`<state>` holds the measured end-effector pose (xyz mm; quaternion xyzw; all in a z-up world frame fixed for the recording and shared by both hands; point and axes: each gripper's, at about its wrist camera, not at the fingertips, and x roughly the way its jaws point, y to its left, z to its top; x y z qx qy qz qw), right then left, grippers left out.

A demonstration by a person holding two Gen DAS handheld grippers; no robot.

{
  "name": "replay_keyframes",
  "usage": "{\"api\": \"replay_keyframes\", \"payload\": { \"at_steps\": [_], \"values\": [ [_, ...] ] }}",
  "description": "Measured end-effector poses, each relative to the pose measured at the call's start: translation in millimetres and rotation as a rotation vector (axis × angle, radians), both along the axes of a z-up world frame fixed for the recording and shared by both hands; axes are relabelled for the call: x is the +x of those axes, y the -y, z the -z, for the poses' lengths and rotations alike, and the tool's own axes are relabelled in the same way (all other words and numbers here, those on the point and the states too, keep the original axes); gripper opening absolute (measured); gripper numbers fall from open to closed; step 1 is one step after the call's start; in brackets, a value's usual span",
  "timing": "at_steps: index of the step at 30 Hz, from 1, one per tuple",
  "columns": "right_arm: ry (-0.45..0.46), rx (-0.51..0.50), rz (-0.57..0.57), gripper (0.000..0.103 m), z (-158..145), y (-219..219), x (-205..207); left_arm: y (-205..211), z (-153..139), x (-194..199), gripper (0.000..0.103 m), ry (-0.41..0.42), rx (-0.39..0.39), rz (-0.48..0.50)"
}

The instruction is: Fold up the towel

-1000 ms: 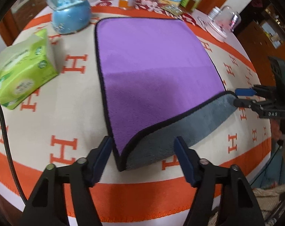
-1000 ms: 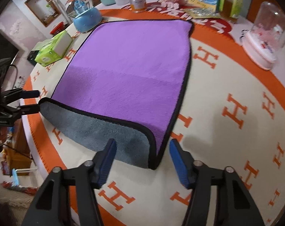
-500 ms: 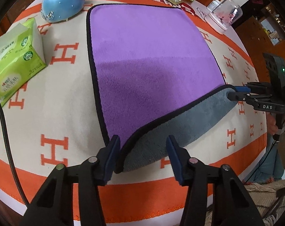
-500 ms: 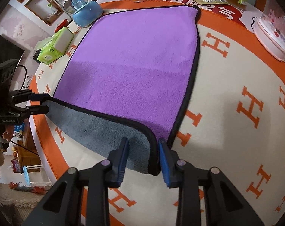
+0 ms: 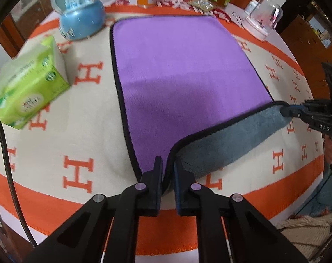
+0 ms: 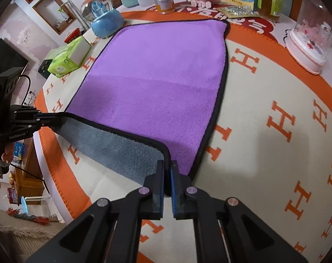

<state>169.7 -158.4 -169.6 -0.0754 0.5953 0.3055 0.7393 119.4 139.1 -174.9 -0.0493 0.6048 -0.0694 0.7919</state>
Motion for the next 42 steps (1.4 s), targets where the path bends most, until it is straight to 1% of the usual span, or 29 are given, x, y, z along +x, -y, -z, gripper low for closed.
{"api": "replay_keyframes", "payload": {
  "at_steps": [6, 11, 14, 17, 19, 22, 28, 30, 32, 37, 42],
  "values": [
    [0.055, 0.019, 0.044, 0.004, -19, 2, 3, -1, -33, 12, 0.007, 0.096, 0.028, -0.042],
    [0.121, 0.036, 0.069, 0.004, -41, -2, 17, 2, -58, 31, 0.007, 0.185, 0.087, -0.041],
    [0.162, 0.038, 0.079, 0.004, -53, -8, 34, 0, -70, 49, 0.007, 0.22, 0.121, -0.043],
    [0.203, 0.034, 0.097, 0.004, -63, -16, 56, -8, -81, 71, 0.007, 0.26, 0.135, -0.073],
    [0.229, 0.037, 0.115, 0.004, -66, -20, 70, -11, -85, 86, 0.007, 0.293, 0.161, -0.093],
    [0.255, 0.047, 0.142, 0.004, -66, -26, 96, -16, -82, 110, 0.007, 0.324, 0.207, -0.128],
    [0.27, 0.037, 0.192, 0.004, -48, -43, 147, -29, -52, 159, 0.007, 0.299, 0.247, -0.193],
    [0.27, 0.026, 0.206, 0.004, -40, -49, 162, -31, -43, 173, 0.007, 0.304, 0.256, -0.206],
    [0.271, 0.014, 0.215, 0.004, -33, -53, 174, -30, -36, 187, 0.007, 0.316, 0.277, -0.208],
    [0.254, -0.012, 0.25, 0.004, -11, -57, 200, -28, -18, 213, 0.007, 0.308, 0.304, -0.218],
    [0.232, -0.052, 0.254, 0.004, 12, -64, 214, -24, 0, 228, 0.007, 0.29, 0.328, -0.222]
  ]
}}
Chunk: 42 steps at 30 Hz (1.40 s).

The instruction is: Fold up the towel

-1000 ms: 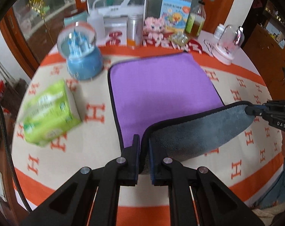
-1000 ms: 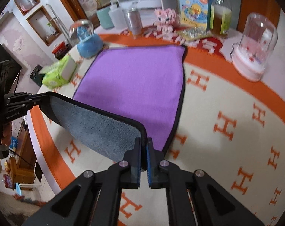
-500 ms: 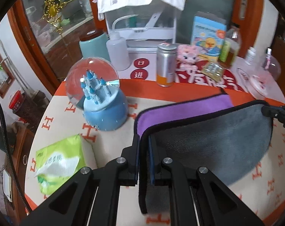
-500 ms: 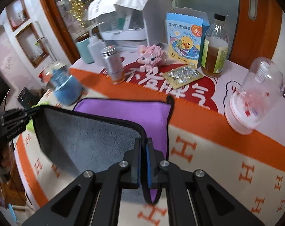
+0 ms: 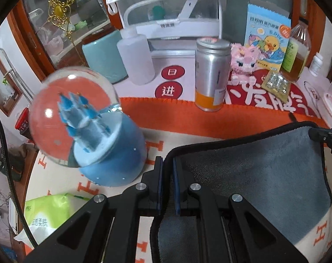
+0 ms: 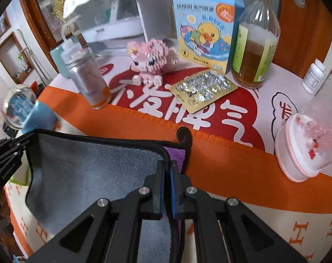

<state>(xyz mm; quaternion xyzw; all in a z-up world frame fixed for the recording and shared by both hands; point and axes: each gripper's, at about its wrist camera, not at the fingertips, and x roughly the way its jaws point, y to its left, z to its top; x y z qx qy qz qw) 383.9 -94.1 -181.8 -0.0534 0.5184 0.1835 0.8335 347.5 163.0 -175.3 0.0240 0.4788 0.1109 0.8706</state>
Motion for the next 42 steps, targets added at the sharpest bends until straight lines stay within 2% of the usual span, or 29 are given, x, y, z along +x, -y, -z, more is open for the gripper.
{"api": "replay_keyframes", "payload": {
  "at_steps": [6, 8, 9, 10, 13, 17, 19, 21, 26, 31, 36, 42],
  "values": [
    [-0.008, -0.041, 0.004, 0.006, 14, -5, 4, 3, 18, 3, 0.01, -0.027, 0.026, -0.008],
    [-0.01, -0.054, -0.005, 0.009, 14, -7, 3, 3, 21, 2, 0.022, -0.036, 0.034, -0.018],
    [-0.009, -0.057, -0.006, 0.013, 13, -7, 2, 3, 21, 1, 0.034, -0.038, 0.034, -0.023],
    [-0.008, -0.058, -0.002, 0.018, 12, -7, 2, 2, 20, -1, 0.043, -0.036, 0.033, -0.029],
    [0.006, -0.052, 0.022, 0.033, 4, -1, -1, 3, 14, -6, 0.061, -0.023, 0.024, -0.034],
    [0.028, -0.037, 0.048, 0.036, -12, 7, -10, 12, 2, -17, 0.066, -0.019, 0.027, -0.025],
    [0.029, -0.025, 0.056, 0.037, -19, 10, -15, 18, -7, -26, 0.075, -0.012, 0.02, -0.012],
    [0.03, -0.007, 0.066, 0.037, -28, 15, -23, 25, -16, -38, 0.08, -0.002, 0.02, 0.007],
    [0.058, 0.016, 0.085, 0.037, -52, 24, -52, 42, -39, -65, 0.088, 0.021, 0.02, 0.055],
    [0.078, 0.024, 0.099, 0.037, -70, 32, -91, 55, -61, -94, 0.102, 0.037, -0.032, 0.09],
    [0.087, 0.029, 0.121, 0.038, -86, 38, -137, 65, -83, -126, 0.102, 0.048, -0.093, 0.11],
    [0.119, 0.046, 0.175, 0.05, -107, 50, -189, 81, -108, -164, 0.102, 0.083, -0.135, 0.152]
  ]
}}
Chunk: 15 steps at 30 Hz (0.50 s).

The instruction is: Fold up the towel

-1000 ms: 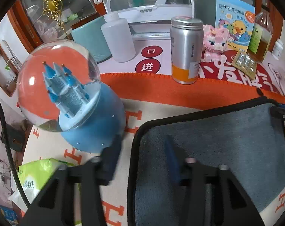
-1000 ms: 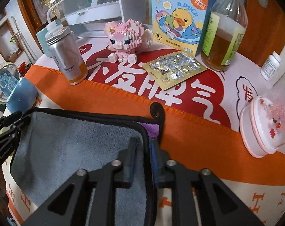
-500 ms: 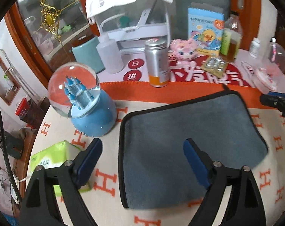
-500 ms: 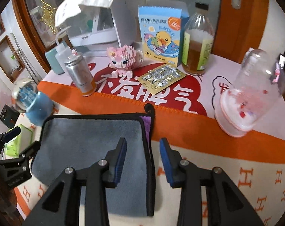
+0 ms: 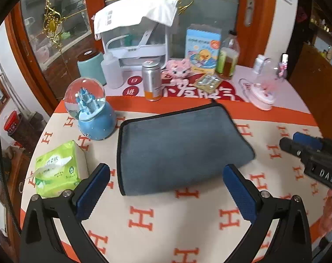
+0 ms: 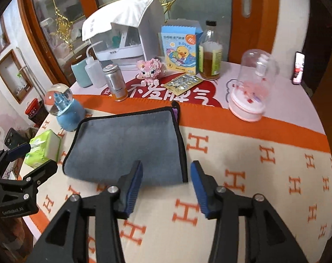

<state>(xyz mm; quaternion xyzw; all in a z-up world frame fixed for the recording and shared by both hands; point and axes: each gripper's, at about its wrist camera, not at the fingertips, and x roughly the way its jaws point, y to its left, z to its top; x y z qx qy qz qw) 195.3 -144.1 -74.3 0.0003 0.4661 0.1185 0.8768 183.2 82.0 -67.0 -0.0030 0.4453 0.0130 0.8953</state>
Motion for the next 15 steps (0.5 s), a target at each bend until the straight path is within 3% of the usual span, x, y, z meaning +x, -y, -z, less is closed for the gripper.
{"api": "replay_keyframes", "payload": {
  "at_steps": [15],
  "values": [
    [0.074, -0.002, 0.186, 0.06, -41, 30, -99, 38, -50, -75, 0.102, 0.083, -0.03, 0.149]
  ]
}}
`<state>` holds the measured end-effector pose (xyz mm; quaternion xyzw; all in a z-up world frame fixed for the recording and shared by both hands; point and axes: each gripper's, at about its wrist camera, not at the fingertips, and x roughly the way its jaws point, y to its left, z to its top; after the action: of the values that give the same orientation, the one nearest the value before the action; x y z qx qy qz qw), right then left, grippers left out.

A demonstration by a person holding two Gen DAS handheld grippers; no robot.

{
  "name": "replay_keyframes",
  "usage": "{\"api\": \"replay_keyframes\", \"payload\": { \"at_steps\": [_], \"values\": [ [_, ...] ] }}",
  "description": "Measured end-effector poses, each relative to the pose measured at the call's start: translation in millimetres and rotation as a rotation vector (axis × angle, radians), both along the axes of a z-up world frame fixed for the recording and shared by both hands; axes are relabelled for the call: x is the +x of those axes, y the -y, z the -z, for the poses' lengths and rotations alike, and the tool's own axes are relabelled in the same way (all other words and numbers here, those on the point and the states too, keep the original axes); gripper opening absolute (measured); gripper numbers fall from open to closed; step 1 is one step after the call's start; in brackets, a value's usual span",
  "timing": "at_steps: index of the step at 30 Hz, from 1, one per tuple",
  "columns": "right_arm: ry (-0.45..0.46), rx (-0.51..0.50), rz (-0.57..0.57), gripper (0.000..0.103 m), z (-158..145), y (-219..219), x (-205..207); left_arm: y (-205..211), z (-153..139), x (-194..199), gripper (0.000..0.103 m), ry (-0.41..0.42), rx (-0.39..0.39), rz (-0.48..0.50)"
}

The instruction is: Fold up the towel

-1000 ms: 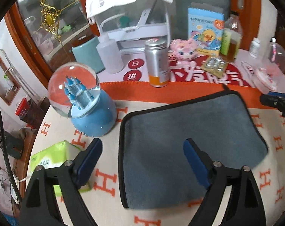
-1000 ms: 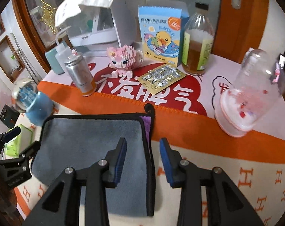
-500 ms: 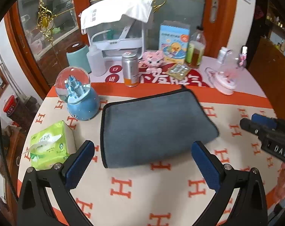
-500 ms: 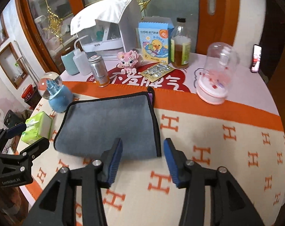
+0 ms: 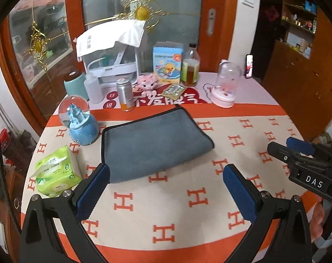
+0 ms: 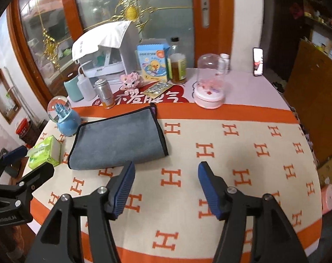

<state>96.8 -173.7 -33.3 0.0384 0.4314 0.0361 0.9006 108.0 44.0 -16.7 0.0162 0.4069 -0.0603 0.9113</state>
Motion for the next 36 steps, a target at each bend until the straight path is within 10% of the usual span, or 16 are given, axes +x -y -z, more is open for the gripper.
{"api": "replay_keyframes", "payload": {
  "at_steps": [20, 36],
  "values": [
    [-0.001, -0.019, 0.038, 0.061, -9, -5, -118, 27, -14, -93, 0.102, 0.0, -0.031, 0.062],
    [0.028, -0.069, 0.082, 0.061, -18, -9, -135, 31, -20, -115, 0.102, 0.038, 0.0, 0.041]
  ]
}}
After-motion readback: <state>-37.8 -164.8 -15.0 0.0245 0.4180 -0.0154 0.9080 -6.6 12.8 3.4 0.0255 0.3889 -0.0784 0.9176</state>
